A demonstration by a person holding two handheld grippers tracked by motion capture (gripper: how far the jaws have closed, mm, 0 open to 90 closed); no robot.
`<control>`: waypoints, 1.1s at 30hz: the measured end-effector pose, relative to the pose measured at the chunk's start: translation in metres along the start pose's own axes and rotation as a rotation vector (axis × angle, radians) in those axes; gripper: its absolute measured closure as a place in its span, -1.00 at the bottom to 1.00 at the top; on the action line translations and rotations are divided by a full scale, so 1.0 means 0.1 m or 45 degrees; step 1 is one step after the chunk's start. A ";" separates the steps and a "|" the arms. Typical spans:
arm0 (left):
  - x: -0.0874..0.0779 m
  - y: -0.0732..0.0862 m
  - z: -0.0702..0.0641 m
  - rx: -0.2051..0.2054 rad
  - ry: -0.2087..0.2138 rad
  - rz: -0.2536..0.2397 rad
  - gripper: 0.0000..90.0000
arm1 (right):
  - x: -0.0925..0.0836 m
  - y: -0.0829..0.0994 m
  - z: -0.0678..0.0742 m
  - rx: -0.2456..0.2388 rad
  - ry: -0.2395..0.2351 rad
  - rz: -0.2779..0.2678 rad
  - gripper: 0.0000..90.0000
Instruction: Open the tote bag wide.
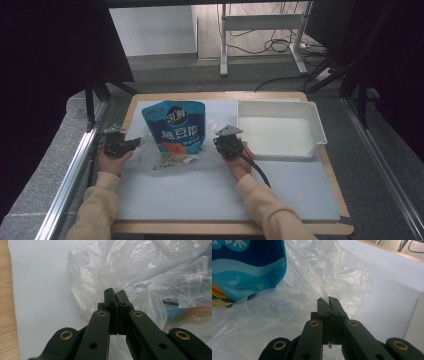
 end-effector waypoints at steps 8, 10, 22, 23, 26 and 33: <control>0.12 0.11 -0.01 0.002 -0.001 0.046 1.00 | 0.03 0.10 0.01 -0.010 0.004 0.028 0.96; 0.16 0.14 -0.01 0.003 -0.006 0.062 1.00 | 0.04 0.12 0.00 0.003 -0.001 0.038 0.96; 0.32 0.25 0.00 0.010 -0.032 0.139 1.00 | 0.10 0.22 0.00 0.022 -0.020 0.103 0.97; 0.33 0.25 0.00 0.008 -0.034 0.141 1.00 | 0.10 0.22 -0.01 0.024 -0.022 0.103 0.97; 0.33 0.26 0.02 -0.020 -0.011 0.132 1.00 | 0.09 0.23 -0.01 0.029 -0.025 0.106 0.97; 0.33 0.27 0.03 -0.039 0.000 0.123 1.00 | 0.09 0.23 -0.02 0.040 -0.032 0.107 0.97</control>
Point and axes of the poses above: each handheld gripper's, and its own axes: x roughly forward along the jaws, y roughly out of its underside, z roughly to its left, the point moved 5 cm from there along x, roughly forward along the jaws
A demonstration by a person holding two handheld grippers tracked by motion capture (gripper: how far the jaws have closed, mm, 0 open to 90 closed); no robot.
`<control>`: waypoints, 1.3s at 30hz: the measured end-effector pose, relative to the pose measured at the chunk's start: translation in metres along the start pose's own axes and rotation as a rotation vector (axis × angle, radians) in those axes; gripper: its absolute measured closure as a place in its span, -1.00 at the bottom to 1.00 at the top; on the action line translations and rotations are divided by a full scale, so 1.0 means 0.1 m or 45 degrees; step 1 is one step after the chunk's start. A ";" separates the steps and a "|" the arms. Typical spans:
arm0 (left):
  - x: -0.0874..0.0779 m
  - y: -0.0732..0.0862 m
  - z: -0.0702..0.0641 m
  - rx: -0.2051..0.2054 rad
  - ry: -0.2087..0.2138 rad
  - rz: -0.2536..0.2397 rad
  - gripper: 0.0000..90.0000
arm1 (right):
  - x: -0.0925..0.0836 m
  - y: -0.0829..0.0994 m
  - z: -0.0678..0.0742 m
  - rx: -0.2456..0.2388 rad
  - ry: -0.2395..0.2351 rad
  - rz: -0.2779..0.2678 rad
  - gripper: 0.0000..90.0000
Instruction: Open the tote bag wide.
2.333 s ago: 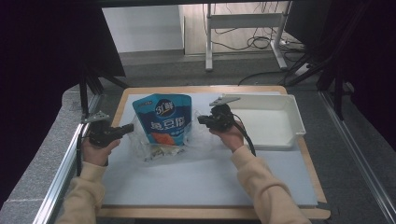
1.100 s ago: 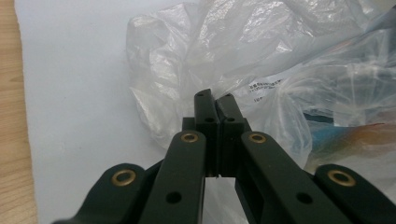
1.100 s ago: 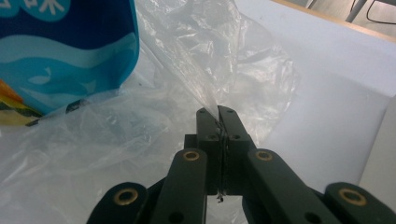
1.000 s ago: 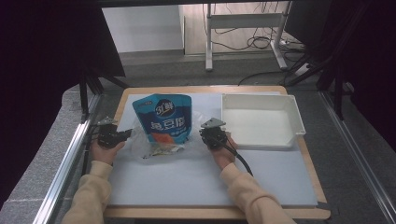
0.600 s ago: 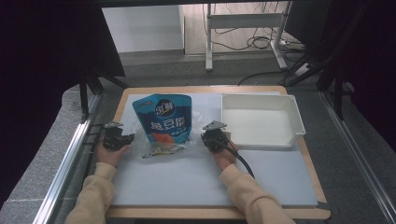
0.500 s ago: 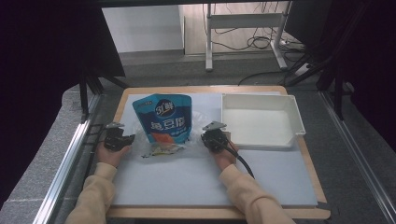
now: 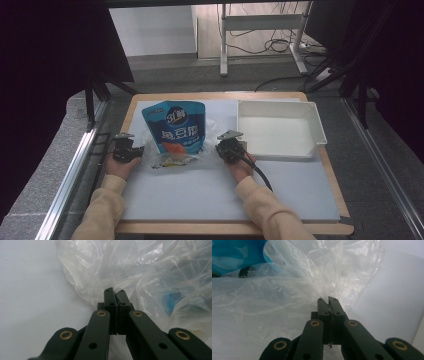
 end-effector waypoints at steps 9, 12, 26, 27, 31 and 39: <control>-0.04 -0.02 0.01 0.003 0.001 -0.023 0.86 | -0.01 0.00 0.01 -0.008 0.004 -0.004 0.83; -0.09 -0.04 0.01 0.005 0.019 -0.056 0.72 | -0.02 0.01 0.03 0.001 -0.007 -0.007 0.69; -0.50 -0.27 0.02 -0.040 0.054 -0.283 -0.35 | -0.34 -0.14 0.11 0.026 -0.040 -0.129 0.26; -0.53 -0.29 0.02 -0.040 0.058 -0.295 -0.39 | -0.37 -0.15 0.11 0.029 -0.044 -0.137 0.25; -0.66 -0.36 0.01 -0.044 0.059 -0.345 -0.54 | -0.45 -0.17 0.08 0.036 -0.051 -0.160 0.22; -0.83 -0.45 -0.02 -0.062 0.069 -0.382 -0.79 | -0.53 -0.16 0.01 0.053 -0.049 -0.174 0.20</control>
Point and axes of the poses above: each handheld gripper's, and its own axes: x roughly forward along the jaws, y roughly out of its underside, z roughly to its left, the point moved 5 cm from there along x, roughly forward along the jaws
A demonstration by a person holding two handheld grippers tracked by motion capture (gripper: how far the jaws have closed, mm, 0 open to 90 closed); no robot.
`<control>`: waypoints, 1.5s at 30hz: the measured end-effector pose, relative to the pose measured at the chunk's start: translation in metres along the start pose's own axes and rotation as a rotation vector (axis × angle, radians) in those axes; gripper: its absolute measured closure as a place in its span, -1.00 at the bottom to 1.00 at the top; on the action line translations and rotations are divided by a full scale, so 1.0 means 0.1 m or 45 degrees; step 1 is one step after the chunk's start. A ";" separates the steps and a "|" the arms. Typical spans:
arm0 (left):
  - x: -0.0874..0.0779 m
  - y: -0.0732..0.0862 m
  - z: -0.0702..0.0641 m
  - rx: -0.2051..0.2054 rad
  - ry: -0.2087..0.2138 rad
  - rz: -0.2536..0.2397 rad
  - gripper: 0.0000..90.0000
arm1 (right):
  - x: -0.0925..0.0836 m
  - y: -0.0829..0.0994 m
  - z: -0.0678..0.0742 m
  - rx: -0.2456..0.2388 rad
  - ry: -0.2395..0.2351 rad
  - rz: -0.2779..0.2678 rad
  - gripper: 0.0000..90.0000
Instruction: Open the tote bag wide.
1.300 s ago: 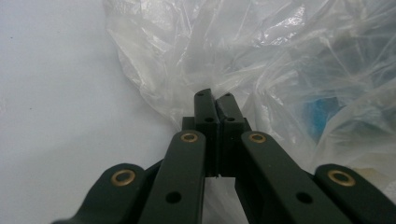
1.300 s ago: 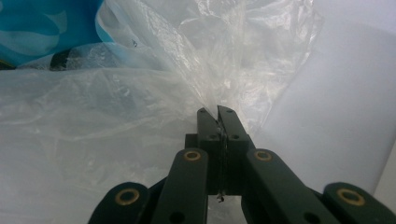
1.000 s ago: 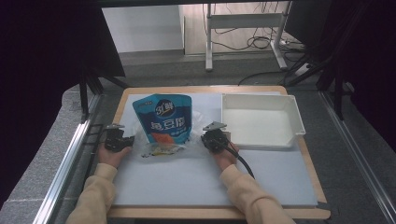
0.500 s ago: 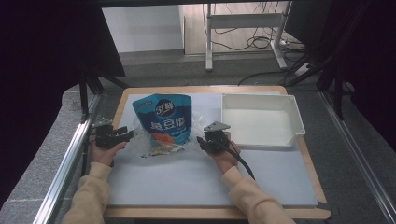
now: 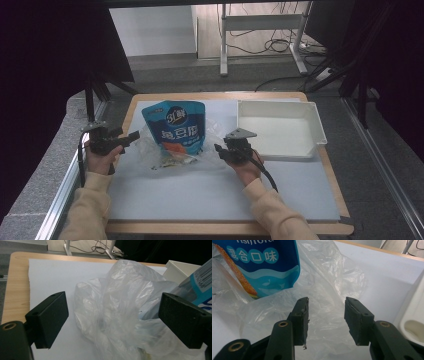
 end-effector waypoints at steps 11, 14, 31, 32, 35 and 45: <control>-0.35 -0.14 -0.30 0.108 0.019 -0.049 -0.22 | -0.18 -0.10 0.00 0.009 -0.032 -0.065 0.19; -0.45 -0.16 -0.47 0.165 0.050 -0.039 0.23 | -0.27 -0.16 0.01 0.007 -0.050 -0.098 0.29; -0.15 0.12 -1.07 0.278 0.190 0.131 1.00 | -0.22 -0.23 0.49 -0.093 -0.272 -0.050 0.97; -0.10 0.16 -1.05 0.274 0.179 0.150 1.00 | -0.18 -0.21 0.50 -0.101 -0.269 -0.035 0.97; 0.03 0.27 -0.93 0.259 0.127 0.210 1.00 | -0.06 -0.15 0.46 -0.088 -0.257 0.009 0.97; 0.06 0.36 -0.94 0.243 0.137 0.242 1.00 | 0.14 0.02 0.32 -0.078 -0.204 0.084 0.97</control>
Point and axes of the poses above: each handheld gripper's, and its own axes: x roughly forward along the jaws, y roughly out of its underside, z roughly to its left, the point moved 5 cm from there along x, roughly forward along the jaws
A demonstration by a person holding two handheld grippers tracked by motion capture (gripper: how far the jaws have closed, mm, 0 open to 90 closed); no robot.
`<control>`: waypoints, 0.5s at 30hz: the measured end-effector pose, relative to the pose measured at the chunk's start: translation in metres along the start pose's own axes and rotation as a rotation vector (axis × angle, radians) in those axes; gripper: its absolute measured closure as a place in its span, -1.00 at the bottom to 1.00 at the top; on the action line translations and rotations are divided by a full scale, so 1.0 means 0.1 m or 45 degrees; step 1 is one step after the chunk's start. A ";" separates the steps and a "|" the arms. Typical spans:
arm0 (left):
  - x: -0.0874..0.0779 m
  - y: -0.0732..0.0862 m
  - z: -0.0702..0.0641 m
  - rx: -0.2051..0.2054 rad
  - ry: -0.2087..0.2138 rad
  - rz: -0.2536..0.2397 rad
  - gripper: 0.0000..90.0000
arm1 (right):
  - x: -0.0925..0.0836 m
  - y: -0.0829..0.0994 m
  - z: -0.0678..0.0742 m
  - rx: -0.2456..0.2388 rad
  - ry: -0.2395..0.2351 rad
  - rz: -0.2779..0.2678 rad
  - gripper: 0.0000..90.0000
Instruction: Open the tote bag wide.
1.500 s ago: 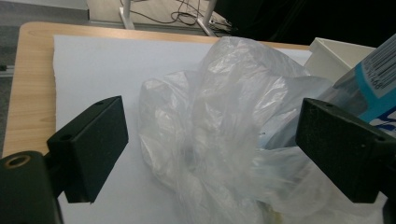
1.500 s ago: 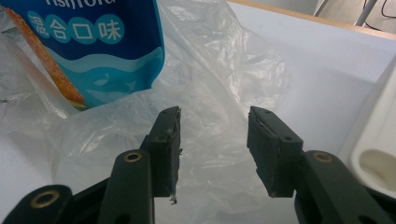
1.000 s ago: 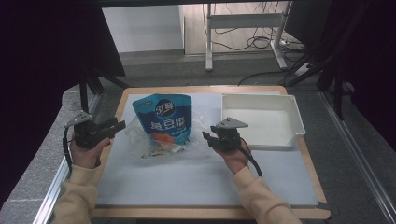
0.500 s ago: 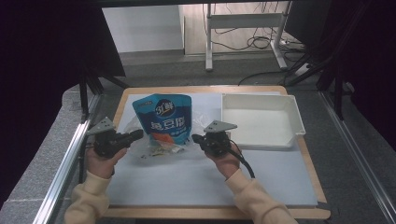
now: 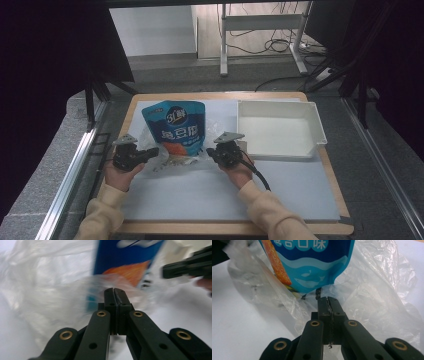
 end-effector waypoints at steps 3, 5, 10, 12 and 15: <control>-0.11 -0.13 -0.20 0.058 0.033 -0.063 1.00 | -0.01 -0.01 0.00 -0.003 0.004 -0.006 0.97; -0.14 -0.20 -0.36 0.097 0.056 -0.090 1.00 | -0.02 -0.01 0.00 -0.002 0.004 -0.008 0.97; 0.10 -0.24 -0.59 0.151 0.061 -0.034 1.00 | -0.03 -0.01 0.02 -0.003 0.005 -0.010 0.97; 0.27 -0.18 -0.56 0.142 0.037 0.029 1.00 | -0.02 -0.01 0.02 -0.007 0.005 -0.008 0.97; 0.37 -0.08 -0.42 0.108 -0.025 0.073 1.00 | -0.02 0.00 0.02 -0.009 0.006 -0.005 0.97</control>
Point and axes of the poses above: each handheld gripper's, and its own axes: x roughly forward along the jaws, y roughly out of its underside, z roughly to its left, the point moved 5 cm from there along x, roughly forward along the jaws
